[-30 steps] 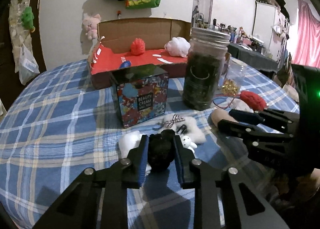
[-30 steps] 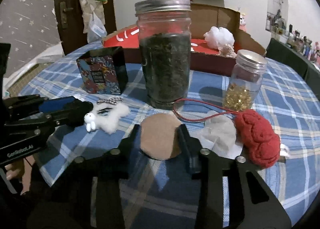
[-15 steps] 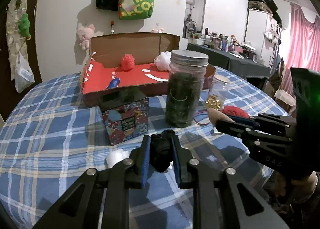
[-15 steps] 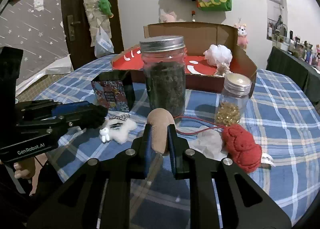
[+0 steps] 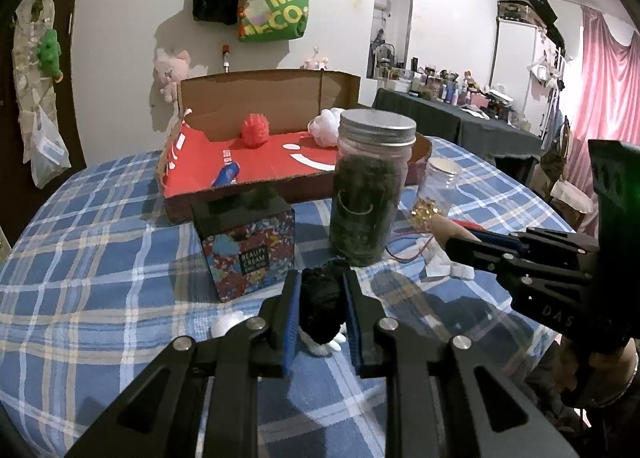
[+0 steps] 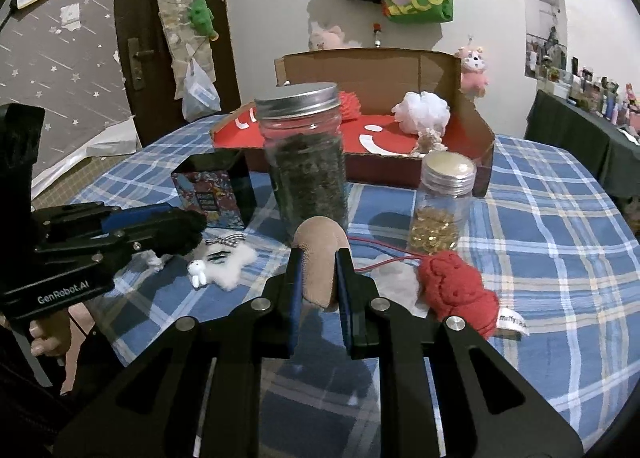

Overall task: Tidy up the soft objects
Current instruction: 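Lift and carry the black ball and tan disc over into the box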

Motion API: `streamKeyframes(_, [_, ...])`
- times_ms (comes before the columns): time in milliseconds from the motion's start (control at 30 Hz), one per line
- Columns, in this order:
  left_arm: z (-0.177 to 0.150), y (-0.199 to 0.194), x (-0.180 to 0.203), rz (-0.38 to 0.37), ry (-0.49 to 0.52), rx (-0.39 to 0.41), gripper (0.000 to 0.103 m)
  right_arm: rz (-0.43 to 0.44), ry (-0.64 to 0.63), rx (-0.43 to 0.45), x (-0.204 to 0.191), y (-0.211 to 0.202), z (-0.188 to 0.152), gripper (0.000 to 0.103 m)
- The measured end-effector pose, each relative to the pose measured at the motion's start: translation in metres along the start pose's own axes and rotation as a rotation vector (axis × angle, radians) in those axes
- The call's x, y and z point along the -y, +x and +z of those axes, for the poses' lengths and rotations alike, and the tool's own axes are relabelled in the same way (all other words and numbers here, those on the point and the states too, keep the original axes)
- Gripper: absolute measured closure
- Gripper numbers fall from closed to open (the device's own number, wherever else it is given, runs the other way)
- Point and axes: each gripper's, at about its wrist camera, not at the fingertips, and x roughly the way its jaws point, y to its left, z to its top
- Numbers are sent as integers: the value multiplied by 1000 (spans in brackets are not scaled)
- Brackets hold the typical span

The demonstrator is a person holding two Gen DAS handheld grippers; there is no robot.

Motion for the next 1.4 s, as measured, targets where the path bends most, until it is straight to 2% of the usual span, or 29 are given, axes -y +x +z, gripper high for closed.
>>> streamKeyframes(467, [34, 4, -4, 36, 19, 8, 81, -95, -52, -2, 13, 0, 21, 88])
streamKeyframes(967, [60, 8, -23, 112, 37, 4, 81, -185, -95, 0, 36, 2, 45, 88])
streamKeyframes(1167, [72, 16, -30, 118, 50, -6, 81, -211, -120, -5, 43, 5, 56, 88])
streamKeyframes(1400, [88, 30, -41, 90, 53, -38, 81, -229, -154, -14, 50, 12, 70, 88])
